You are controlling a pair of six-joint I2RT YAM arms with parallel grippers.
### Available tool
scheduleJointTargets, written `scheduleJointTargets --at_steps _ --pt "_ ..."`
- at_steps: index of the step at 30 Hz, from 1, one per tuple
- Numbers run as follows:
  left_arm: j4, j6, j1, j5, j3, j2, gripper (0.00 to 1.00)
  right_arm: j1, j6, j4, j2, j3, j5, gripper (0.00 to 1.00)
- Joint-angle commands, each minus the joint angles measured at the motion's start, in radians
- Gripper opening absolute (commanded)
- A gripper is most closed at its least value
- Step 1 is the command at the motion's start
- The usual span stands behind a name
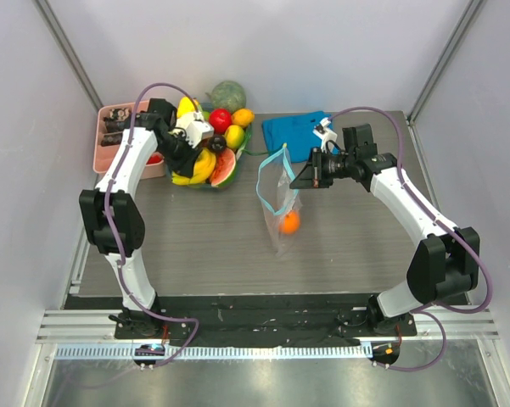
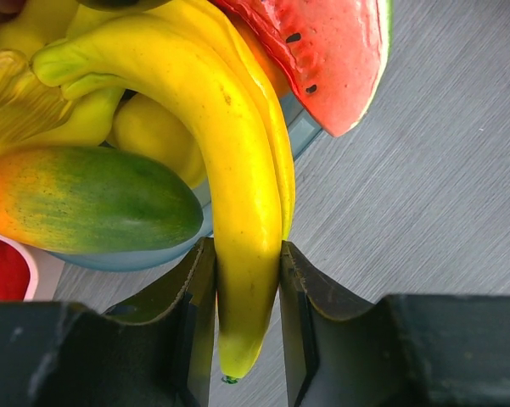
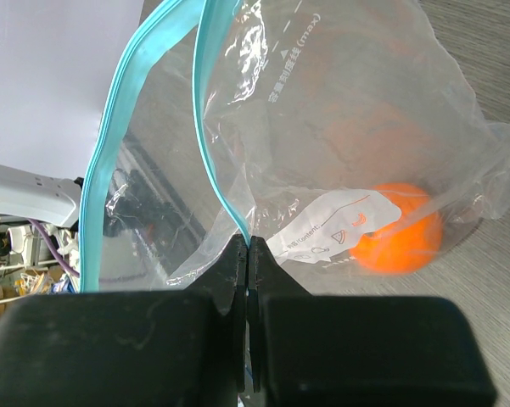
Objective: Place the food in the zip-top bag and seal the zipper
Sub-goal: Pick up the fake fruit from the bin.
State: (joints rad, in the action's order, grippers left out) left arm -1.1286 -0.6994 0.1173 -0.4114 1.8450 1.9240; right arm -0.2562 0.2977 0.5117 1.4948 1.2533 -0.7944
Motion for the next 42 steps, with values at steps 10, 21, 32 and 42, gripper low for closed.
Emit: scheduleJointTargets --at_steps 10,21,32,42 --pt "-0.08 -0.071 -0.002 -0.037 0.01 -0.088 0.12 -0.005 -0.012 0.001 -0.002 0.049 0.0 0.01" --pt "-0.106 -0.083 -0.002 -0.05 -0.018 -0.163 0.09 -0.005 -0.011 -0.002 -0.004 0.055 -0.002 0.01" --pt "-0.169 -0.098 -0.002 -0.059 -0.072 -0.266 0.04 -0.003 -0.017 -0.002 -0.001 0.064 -0.006 0.01" --pt "-0.364 0.016 0.145 -0.222 0.196 -0.296 0.03 -0.005 -0.068 0.039 -0.013 0.075 0.004 0.01"
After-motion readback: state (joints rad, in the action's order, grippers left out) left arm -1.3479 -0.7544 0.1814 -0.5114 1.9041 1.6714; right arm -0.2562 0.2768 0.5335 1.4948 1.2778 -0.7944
